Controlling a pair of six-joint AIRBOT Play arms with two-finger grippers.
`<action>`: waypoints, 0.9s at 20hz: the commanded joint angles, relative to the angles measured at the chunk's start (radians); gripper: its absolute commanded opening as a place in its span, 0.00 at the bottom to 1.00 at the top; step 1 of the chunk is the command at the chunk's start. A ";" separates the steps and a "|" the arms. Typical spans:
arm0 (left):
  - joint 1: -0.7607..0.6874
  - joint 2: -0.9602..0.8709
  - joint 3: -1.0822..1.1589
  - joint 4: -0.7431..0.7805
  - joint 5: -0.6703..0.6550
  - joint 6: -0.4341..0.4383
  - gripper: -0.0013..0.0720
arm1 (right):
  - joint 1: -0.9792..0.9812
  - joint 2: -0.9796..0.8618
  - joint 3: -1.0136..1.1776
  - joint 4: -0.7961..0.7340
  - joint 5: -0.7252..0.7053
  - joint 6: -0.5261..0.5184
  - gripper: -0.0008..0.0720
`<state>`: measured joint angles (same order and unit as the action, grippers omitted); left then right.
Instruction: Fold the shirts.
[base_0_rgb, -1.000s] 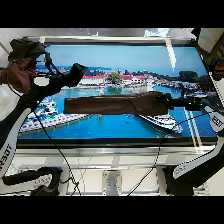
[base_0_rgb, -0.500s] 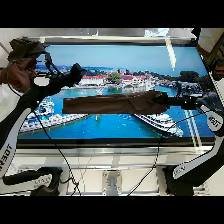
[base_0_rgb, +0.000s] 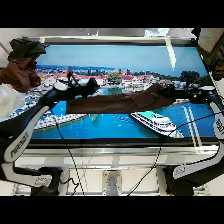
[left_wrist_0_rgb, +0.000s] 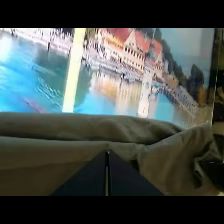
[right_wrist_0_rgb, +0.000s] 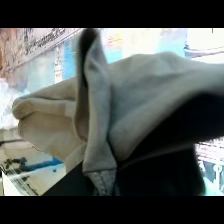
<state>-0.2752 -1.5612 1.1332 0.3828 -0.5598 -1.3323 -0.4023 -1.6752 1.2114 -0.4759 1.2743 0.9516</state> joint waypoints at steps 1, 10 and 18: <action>-0.080 -0.119 0.084 -0.031 0.009 0.018 0.03 | 0.011 0.069 0.007 -0.079 0.078 0.063 0.05; -0.143 -0.405 0.449 0.449 -0.314 -0.270 0.03 | 0.212 0.149 0.007 -0.093 0.007 0.127 0.05; -0.166 -0.406 0.449 0.637 -0.432 -0.296 0.03 | 0.317 0.218 0.135 -0.084 -0.030 0.198 0.05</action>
<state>-0.4347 -1.9610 1.5784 0.9344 -0.9466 -1.6112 -0.1238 -1.4780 1.2812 -0.5640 1.2613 1.1156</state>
